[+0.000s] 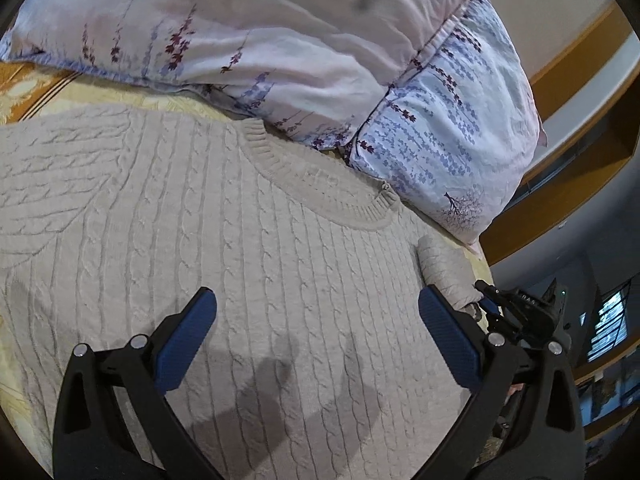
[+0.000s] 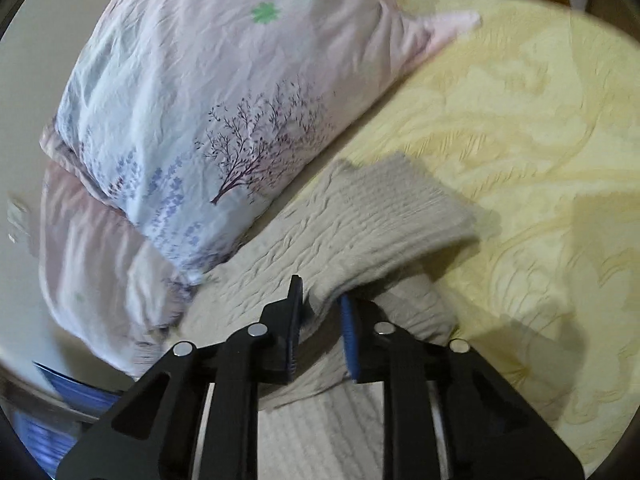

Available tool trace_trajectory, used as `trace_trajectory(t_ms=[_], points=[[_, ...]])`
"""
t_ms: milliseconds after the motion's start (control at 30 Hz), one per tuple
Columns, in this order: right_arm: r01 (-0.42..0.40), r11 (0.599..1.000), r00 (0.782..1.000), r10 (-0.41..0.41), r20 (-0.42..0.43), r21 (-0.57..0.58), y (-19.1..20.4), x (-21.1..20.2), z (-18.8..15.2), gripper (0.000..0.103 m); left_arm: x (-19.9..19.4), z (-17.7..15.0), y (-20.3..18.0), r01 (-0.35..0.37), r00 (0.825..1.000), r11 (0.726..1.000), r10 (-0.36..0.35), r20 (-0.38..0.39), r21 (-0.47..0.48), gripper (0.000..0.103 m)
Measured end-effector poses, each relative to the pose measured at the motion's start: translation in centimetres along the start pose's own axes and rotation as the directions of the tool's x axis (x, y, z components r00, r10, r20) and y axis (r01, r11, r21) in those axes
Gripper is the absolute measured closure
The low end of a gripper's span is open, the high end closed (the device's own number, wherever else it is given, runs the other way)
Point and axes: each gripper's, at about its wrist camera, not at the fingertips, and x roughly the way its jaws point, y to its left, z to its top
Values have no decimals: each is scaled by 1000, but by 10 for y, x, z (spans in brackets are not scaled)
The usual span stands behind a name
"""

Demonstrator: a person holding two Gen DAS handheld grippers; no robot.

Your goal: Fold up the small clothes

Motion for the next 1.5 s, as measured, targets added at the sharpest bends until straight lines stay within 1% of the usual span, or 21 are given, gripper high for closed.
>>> trace_trajectory(t_ms=[100, 167, 233, 267, 333, 400, 467, 533, 567, 600, 700, 767, 833, 900, 933, 1033, 1167, 1200, 1267, 1433, 1500], points=[[74, 982, 993, -57, 104, -174, 37, -13, -7, 89, -3, 4, 8, 12, 1000, 999, -12, 6, -33, 6], [85, 957, 989, -47, 141, -278, 62, -19, -13, 90, -6, 7, 15, 28, 999, 998, -27, 17, -62, 6], [58, 913, 990, 1, 143, -403, 100, -19, -28, 90, -9, 9, 22, 46, 999, 994, -43, 25, -99, 6], [26, 885, 992, 35, 122, -465, 121, -16, -39, 90, -9, 10, 25, 54, 998, 992, -51, 28, -116, 6], [-96, 796, 994, 104, -20, -598, 161, 0, -70, 90, -11, 10, 30, 71, 997, 986, -67, 33, -152, 6], [-225, 714, 972, 113, -208, -663, 189, 23, -107, 85, -10, 10, 35, 75, 997, 981, -71, 31, -179, 6], [-260, 685, 957, 91, -274, -681, 194, 32, -125, 77, -9, 9, 37, 72, 997, 978, -69, 23, -195, 7], [-261, 710, 956, 96, -278, -654, 183, 29, -125, 64, -8, 8, 39, 81, 997, 975, -80, 12, -206, 10], [-257, 741, 957, 103, -273, -621, 172, 26, -118, 59, -7, 8, 39, 85, 996, 974, -86, 5, -209, 12], [-248, 766, 959, 104, -265, -594, 164, 23, -113, 59, -6, 8, 38, 87, 996, 974, -90, -1, -211, 15], [-203, 878, 967, 109, -230, -434, 113, 1, -83, 59, 3, 10, 40, 97, 994, 967, -107, -27, -235, 25], [-174, 947, 968, 115, -221, -269, 70, -10, -64, 59, 9, 10, 40, 113, 991, 961, -129, -47, -254, 31], [-152, 982, 968, 125, -218, -113, 33, -19, -53, 59, 16, 10, 38, 117, 988, 957, -140, -72, -266, 34], [-131, 991, 969, 134, -208, 27, -3, -25, -44, 59, 21, 11, 34, 91, 989, 963, -117, -89, -255, 37], [-124, 991, 971, 133, -198, 58, -9, -23, -43, 59, 22, 12, 32, 85, 990, 964, -110, -90, -251, 37], [-117, 984, 977, 138, -162, 132, -27, -21, -36, 59, 30, 15, 27, 76, 990, 965, -104, -98, -250, 49], [-124, 976, 985, 143, -96, 178, -39, -19, -24, 60, 45, 22, 23, 58, 989, 966, -90, -116, -253, 75], [-116, 975, 988, 133, -77, 191, -42, -19, -21, 61, 48, 24, 22, 56, 990, 967, -86, -114, -248, 84], [-117, 971, 990, 130, -54, 207, -44, -20, -20, 66, 49, 29, 21, 52, 991, 971, -78, -105, -233, 94], [-121, 978, 992, 127, -25, 171, -38, -21, -16, 76, 32, 48, 19, 52, 998, 985, -58, -31, -163, 95], [-111, 981, 993, 118, -33, 158, -35, -18, -19, 78, 22, 53, 22, 16, 1000, 991, -16, -1, -132, 96]])
